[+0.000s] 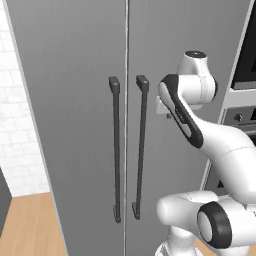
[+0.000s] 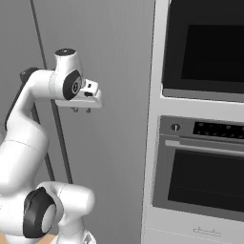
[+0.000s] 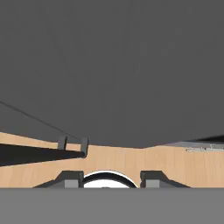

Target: Grab a lemon wedge from the fridge and one ice cube from the ice bowl, and put them in the glass of lemonade.

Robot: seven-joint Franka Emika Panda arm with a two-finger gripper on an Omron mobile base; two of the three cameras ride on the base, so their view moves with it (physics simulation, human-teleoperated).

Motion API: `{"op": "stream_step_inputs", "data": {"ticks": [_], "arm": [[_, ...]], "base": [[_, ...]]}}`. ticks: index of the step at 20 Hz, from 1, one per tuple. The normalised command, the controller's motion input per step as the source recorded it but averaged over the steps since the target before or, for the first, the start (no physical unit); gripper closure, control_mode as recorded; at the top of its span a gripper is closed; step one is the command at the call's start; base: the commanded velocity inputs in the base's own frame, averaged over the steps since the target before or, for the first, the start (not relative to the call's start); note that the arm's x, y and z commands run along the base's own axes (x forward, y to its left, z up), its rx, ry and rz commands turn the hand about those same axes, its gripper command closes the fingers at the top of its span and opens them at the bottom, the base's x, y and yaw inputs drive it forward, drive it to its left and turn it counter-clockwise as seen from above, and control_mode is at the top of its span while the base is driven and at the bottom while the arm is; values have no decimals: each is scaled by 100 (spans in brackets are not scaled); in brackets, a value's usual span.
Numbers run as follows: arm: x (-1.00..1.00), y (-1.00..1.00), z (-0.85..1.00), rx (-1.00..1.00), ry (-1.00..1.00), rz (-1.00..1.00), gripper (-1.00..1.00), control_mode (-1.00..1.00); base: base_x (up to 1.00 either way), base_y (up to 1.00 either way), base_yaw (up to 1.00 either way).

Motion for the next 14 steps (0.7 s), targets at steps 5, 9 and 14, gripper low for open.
{"op": "stream_step_inputs", "data": {"ticks": [5,9,14], "arm": [[-23,0,0,0,0,0,-100,-100],[-52,0,-6,2,0,0,-100,-100],[-63,0,-13,3,-7,0,-100,-100]], "base": [[0,0,0],[0,0,0],[0,0,0]]}}
